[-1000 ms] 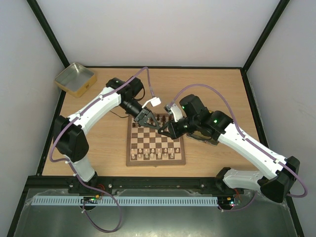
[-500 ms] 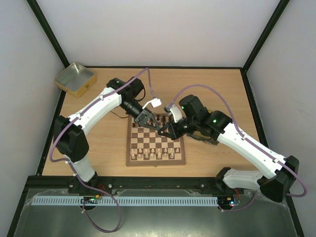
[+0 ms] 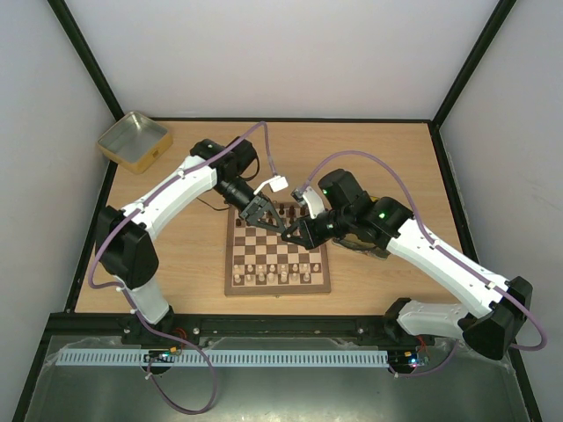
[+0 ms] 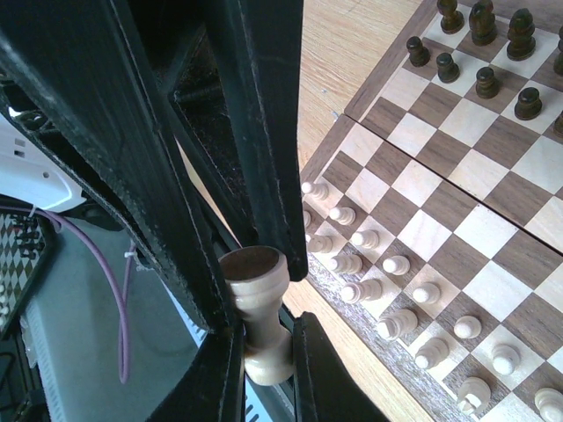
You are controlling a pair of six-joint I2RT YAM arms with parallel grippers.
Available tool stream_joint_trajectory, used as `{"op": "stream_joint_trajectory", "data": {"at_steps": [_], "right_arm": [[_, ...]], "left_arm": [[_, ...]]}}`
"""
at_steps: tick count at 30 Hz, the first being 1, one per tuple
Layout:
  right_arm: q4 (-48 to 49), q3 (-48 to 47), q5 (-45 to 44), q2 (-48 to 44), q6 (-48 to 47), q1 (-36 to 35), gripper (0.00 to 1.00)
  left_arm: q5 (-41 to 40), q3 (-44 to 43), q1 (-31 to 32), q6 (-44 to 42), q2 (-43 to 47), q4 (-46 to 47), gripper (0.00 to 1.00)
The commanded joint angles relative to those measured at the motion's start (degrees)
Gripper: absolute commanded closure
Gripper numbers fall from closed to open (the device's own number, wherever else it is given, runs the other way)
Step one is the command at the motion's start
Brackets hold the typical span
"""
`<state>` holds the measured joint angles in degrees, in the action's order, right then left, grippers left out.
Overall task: Set up the chess pieces on the board
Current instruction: Adjust the chess piece.
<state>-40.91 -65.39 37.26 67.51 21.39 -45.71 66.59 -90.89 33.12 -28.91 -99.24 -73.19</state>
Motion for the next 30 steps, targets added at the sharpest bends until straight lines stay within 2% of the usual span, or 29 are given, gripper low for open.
{"op": "stream_joint_trajectory", "data": {"at_steps": [1, 8, 15, 30], "right_arm": [[3.9, -0.2, -1.2, 0.6, -0.4, 0.1, 0.98], [3.8, -0.4, -1.6, 1.2, -0.4, 0.2, 0.98], [3.5, -0.8, -2.1, 1.6, -0.6, 0.2, 0.87], [3.1, -1.2, -4.3, 1.7, -0.7, 0.2, 0.85]], "left_arm": [[1.7, 0.3, 1.8, -0.8, 0.6, -0.8, 0.98], [1.8, 0.4, 1.7, -0.9, 0.8, -0.8, 0.98], [1.8, 0.4, 1.7, -0.9, 1.0, -0.8, 0.98], [1.8, 0.5, 1.7, -1.1, 1.1, -0.9, 0.98]]}}
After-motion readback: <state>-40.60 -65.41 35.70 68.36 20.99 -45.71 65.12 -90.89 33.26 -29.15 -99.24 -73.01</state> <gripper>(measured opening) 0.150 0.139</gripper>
